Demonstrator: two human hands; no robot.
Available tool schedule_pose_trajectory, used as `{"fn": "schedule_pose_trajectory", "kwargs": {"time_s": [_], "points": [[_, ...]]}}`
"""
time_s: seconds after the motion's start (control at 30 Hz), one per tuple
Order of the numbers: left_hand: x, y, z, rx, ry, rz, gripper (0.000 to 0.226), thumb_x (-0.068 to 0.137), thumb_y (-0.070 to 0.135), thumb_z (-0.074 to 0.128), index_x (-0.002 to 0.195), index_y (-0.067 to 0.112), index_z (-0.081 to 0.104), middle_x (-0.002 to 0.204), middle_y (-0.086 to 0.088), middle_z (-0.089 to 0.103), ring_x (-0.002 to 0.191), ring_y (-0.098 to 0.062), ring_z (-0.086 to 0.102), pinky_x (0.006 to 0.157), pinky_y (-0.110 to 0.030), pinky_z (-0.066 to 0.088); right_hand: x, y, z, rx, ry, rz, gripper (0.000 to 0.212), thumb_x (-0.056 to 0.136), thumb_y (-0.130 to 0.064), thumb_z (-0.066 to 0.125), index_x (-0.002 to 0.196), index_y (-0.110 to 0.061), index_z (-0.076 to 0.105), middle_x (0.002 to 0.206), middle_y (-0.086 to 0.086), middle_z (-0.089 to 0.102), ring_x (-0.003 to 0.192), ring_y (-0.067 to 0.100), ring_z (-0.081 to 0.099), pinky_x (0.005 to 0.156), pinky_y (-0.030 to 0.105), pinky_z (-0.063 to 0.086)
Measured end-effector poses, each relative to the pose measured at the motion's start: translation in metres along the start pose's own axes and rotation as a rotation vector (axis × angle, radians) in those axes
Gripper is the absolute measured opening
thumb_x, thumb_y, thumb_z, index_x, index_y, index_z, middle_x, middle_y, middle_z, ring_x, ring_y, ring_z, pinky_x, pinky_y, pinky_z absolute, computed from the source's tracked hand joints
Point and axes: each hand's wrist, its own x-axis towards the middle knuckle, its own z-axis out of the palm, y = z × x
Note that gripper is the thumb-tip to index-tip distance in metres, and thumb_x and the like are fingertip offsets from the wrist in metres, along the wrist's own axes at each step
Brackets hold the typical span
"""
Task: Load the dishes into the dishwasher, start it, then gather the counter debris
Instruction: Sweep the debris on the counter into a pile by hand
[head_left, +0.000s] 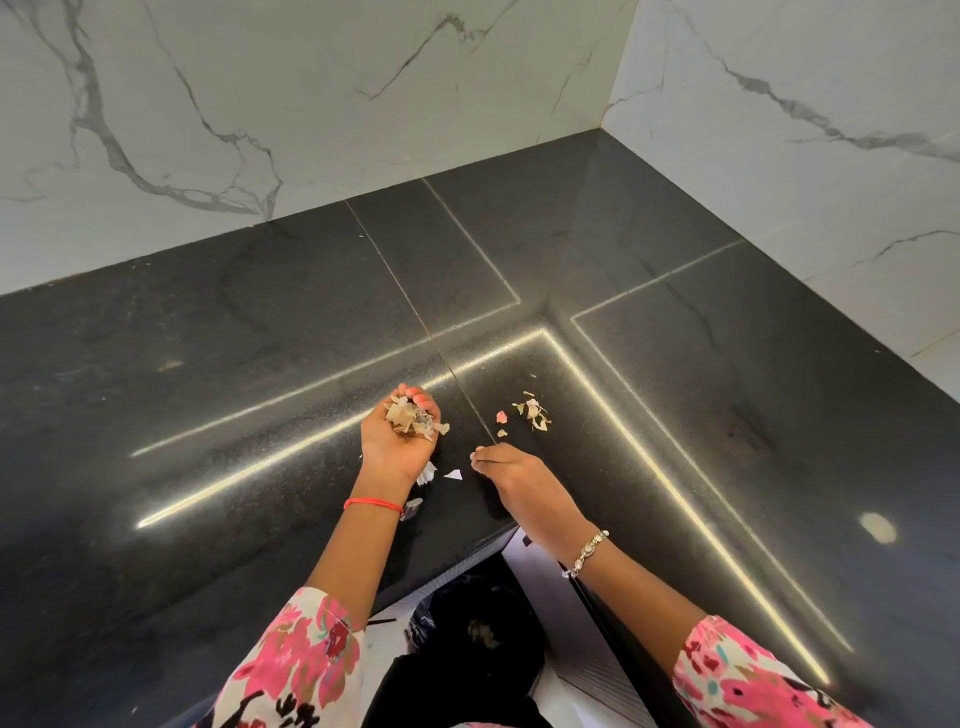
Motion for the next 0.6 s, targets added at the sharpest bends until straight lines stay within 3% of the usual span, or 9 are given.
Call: {"fn": "schedule_pose_trajectory", "kwargs": {"time_s": [0.1,0.2,0.27,0.37,0.43,0.5,0.6], "points": [[-0.001,-0.001,-0.001,-0.019,0.006,-0.011,0.035,0.094,0.012,0.032,0.066,0.009,0.053,0.056,-0.004,0.052,0.042,-0.014,0.050,0.043,-0.018,0.047,0.010,-0.009,-0.008,0.225,0.284,0.074,0.017,0.074,0.013,0.061,0.081,0.003,0.073,0.084,0.012,0.072,0.077,0.015,0.068,0.084,0.025,0.051],[-0.001,-0.004,-0.005,-0.024,0.028,-0.011,0.034,0.094,0.012,0.032,0.068,0.008,0.054,0.058,-0.005,0.055,0.048,-0.014,0.054,0.047,-0.019,0.050,0.026,-0.029,-0.025,0.479,0.466,0.113,0.013,0.077,0.006,0.067,0.088,0.001,0.073,0.087,0.010,0.072,0.080,0.007,0.066,0.078,0.024,0.056],[0.000,-0.007,-0.006,-0.012,0.035,-0.021,0.030,0.092,0.010,0.036,0.070,0.008,0.056,0.060,-0.005,0.057,0.054,-0.013,0.056,0.050,-0.019,0.052,0.037,-0.045,-0.033,0.574,0.474,0.037,0.014,0.078,0.003,0.068,0.091,0.001,0.073,0.090,0.011,0.073,0.084,0.011,0.068,0.080,0.027,0.056],[-0.005,-0.013,-0.004,0.055,0.006,-0.038,0.012,0.072,0.002,0.053,0.064,0.005,0.062,0.057,-0.004,0.060,0.052,-0.012,0.061,0.053,-0.018,0.054,0.049,-0.061,-0.033,0.619,0.299,0.016,0.020,0.083,0.003,0.062,0.101,0.000,0.070,0.099,0.013,0.071,0.097,0.010,0.064,0.094,0.020,0.048],[-0.006,-0.014,-0.003,0.107,0.011,-0.029,0.014,0.076,0.005,0.053,0.064,0.005,0.061,0.056,-0.003,0.059,0.053,-0.012,0.061,0.051,-0.017,0.053,0.051,-0.062,-0.035,0.609,0.247,0.009,0.023,0.086,0.002,0.059,0.107,-0.002,0.068,0.106,0.011,0.070,0.104,0.008,0.061,0.098,0.017,0.044],[-0.004,-0.010,-0.002,0.124,0.021,-0.005,0.029,0.092,0.011,0.038,0.072,0.007,0.059,0.059,-0.004,0.059,0.056,-0.014,0.061,0.054,-0.019,0.053,0.051,-0.056,-0.038,0.638,0.351,-0.011,0.023,0.086,0.004,0.058,0.107,-0.002,0.068,0.106,0.010,0.070,0.100,0.009,0.065,0.092,0.023,0.051],[-0.005,-0.001,-0.002,0.020,-0.006,0.004,0.027,0.089,0.010,0.037,0.068,0.009,0.053,0.055,-0.004,0.055,0.044,-0.014,0.054,0.046,-0.017,0.049,0.045,-0.038,-0.037,0.588,0.463,0.033,0.023,0.083,0.008,0.058,0.102,0.000,0.069,0.102,0.011,0.070,0.095,0.007,0.065,0.086,0.022,0.054]]}}
